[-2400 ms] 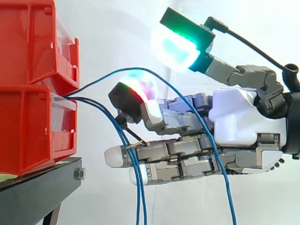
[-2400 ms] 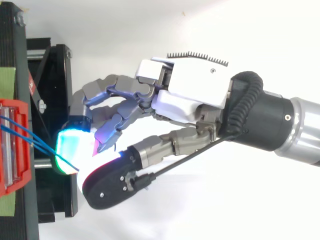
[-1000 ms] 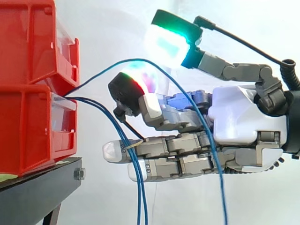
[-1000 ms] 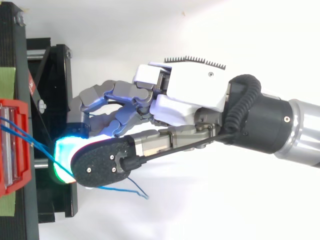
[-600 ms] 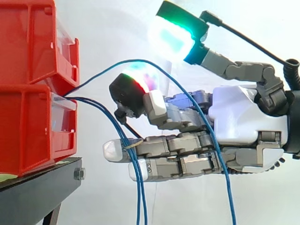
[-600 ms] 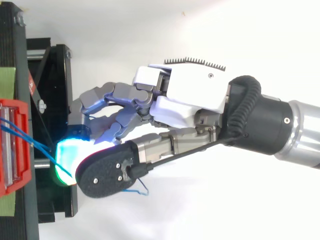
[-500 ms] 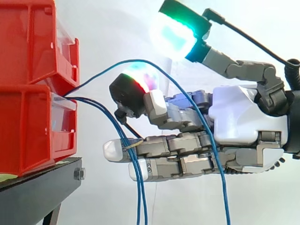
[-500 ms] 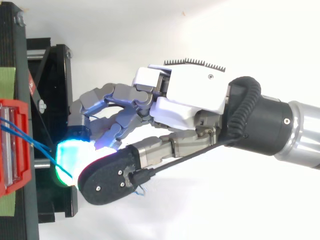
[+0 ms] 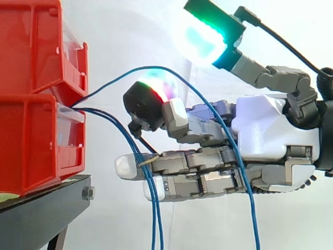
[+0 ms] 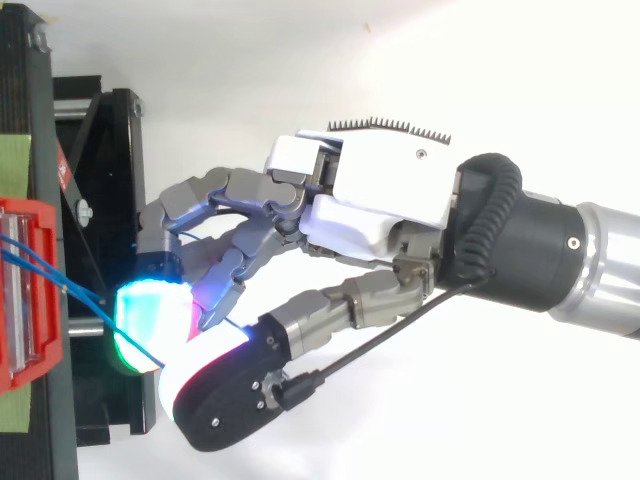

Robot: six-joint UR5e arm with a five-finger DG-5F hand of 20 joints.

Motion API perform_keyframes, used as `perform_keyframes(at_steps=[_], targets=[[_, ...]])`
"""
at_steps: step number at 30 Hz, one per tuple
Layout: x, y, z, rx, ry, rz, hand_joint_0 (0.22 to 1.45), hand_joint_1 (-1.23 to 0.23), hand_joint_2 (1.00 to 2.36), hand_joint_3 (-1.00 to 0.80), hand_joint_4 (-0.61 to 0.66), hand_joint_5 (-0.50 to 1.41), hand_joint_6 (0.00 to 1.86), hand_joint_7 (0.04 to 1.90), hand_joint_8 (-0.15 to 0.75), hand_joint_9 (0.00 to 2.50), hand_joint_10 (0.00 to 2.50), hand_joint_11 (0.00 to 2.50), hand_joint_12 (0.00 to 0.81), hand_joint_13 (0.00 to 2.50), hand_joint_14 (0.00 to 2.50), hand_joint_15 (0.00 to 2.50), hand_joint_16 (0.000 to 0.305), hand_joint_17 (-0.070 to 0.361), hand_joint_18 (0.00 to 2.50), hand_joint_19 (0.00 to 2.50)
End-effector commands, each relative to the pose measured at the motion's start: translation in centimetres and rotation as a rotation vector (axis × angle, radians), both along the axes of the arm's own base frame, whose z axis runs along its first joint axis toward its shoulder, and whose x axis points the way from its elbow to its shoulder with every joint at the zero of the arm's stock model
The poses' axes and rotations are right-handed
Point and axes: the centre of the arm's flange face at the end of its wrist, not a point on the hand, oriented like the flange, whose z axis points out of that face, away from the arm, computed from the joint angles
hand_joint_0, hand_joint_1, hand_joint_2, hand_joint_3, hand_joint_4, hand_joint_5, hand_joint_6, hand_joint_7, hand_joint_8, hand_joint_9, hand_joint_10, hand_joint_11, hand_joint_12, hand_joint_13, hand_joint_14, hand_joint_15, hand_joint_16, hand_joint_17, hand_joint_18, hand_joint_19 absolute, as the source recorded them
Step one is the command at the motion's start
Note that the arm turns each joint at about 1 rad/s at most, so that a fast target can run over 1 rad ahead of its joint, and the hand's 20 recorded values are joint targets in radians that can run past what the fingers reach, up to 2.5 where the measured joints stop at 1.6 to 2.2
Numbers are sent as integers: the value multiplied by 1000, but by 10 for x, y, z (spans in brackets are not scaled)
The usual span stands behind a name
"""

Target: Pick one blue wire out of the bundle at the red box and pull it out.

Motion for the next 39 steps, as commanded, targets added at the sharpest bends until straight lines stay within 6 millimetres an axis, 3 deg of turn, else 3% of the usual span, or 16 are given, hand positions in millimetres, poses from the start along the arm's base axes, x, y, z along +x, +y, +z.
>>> perform_keyframes(at_steps=[1,9,19,31,39], targets=[[0,0,0,0,0,0,481,-911,1000,-500,155,-130,850,1167,262,972,24,658,361,465,12,294,58,131,347,393],[0,0,0,0,0,0,443,-980,1000,-500,171,-142,861,1133,276,946,21,667,383,460,11,285,62,139,357,368],[0,0,-1,0,2,0,543,-1016,1000,-500,146,-153,869,1168,248,896,24,687,359,423,11,268,57,128,328,337],[0,0,-1,-1,3,0,608,-982,1008,-405,129,-151,877,1165,246,914,23,694,346,429,12,281,54,122,325,369],[0,0,-1,0,2,0,569,-849,1016,-288,136,-142,878,1161,256,961,24,687,340,452,13,312,54,122,334,418]])
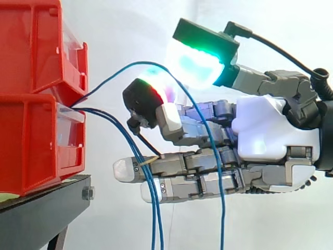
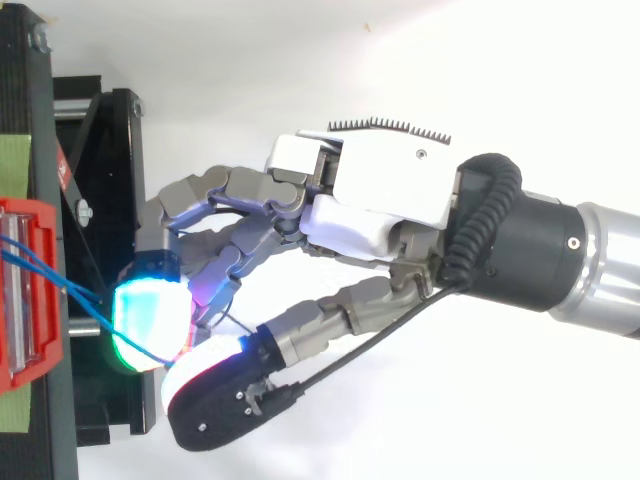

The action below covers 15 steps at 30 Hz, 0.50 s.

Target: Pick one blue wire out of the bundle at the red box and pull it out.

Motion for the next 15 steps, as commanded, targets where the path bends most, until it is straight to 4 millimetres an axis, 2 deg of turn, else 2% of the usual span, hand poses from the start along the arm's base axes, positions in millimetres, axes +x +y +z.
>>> perform_keyframes(at_steps=[1,6,15], targets=[[0,0,0,0,0,0,564,-841,1016,-282,139,-139,875,1165,256,965,22,679,339,452,13,315,54,122,333,426],[0,0,0,0,0,0,551,-785,1017,-257,137,-133,865,1165,258,976,24,668,332,451,14,329,55,123,329,441],[0,0,0,0,0,0,551,-774,1019,-195,132,-123,859,1193,264,989,24,665,333,461,13,311,54,122,340,452]])
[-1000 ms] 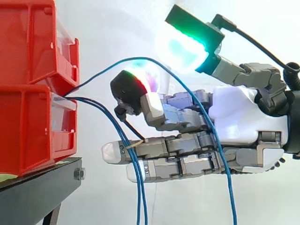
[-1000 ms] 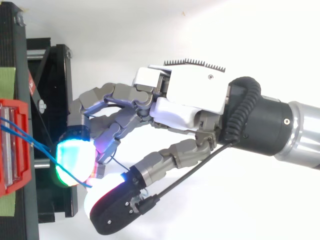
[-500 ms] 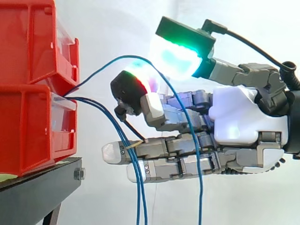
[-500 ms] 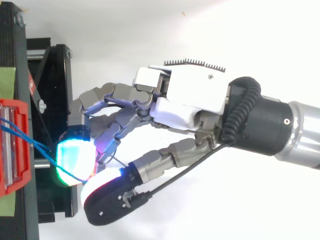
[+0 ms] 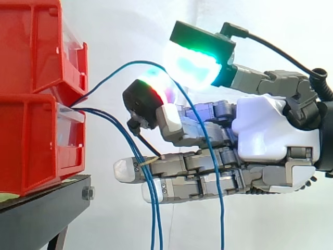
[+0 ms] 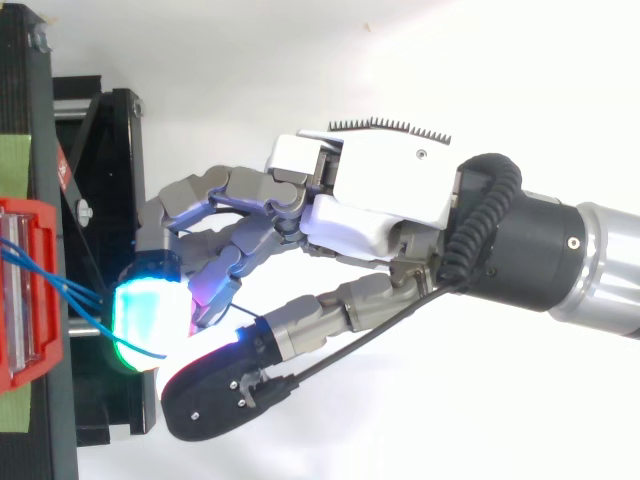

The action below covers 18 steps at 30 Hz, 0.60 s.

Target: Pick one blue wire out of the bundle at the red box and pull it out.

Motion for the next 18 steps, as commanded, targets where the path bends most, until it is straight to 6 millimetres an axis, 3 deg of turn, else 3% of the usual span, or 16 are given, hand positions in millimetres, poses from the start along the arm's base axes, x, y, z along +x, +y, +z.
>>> perform_keyframes(at_steps=[1,8,18], targets=[[0,0,0,0,0,0,549,-772,1019,-170,116,-122,863,1198,262,997,24,673,332,470,13,308,54,121,350,454],[0,0,0,0,0,0,554,-704,1009,-108,124,-102,871,1146,305,1109,20,624,380,580,12,336,65,146,477,448],[0,0,0,0,0,0,550,-659,1008,-93,102,-92,852,1155,297,1166,18,614,381,651,12,343,66,149,536,459]])
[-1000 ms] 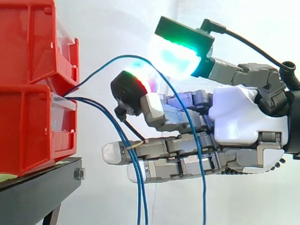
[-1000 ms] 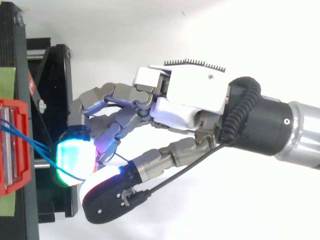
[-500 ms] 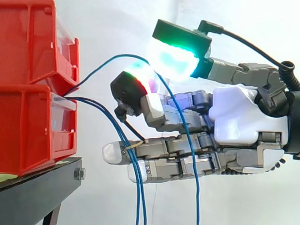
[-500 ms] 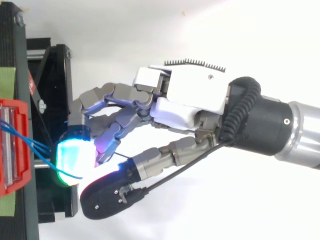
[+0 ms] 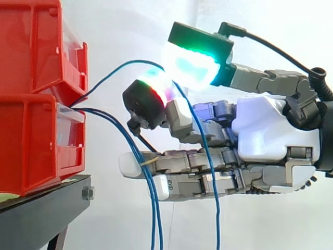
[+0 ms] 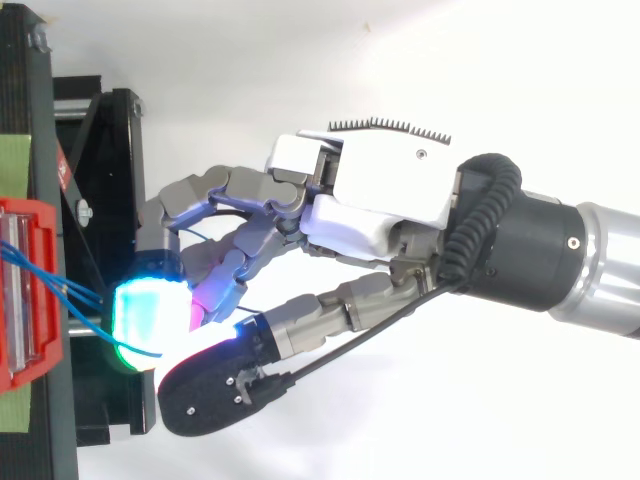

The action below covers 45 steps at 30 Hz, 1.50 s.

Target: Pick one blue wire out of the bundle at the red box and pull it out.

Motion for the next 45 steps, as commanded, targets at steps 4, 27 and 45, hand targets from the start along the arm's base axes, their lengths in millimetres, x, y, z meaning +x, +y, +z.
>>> perform_keyframes(at_steps=[4,27,45], targets=[[0,0,0,0,0,0,552,-642,1007,-90,97,-85,837,1147,290,1197,18,591,381,679,13,350,67,150,566,452],[1,0,1,1,-8,0,579,-536,1010,-89,227,-35,674,1279,267,1236,18,539,359,700,13,357,64,143,571,467],[1,0,1,1,-8,0,588,-526,1009,-92,303,-8,589,1491,270,1283,21,522,360,713,13,356,64,143,584,467]])
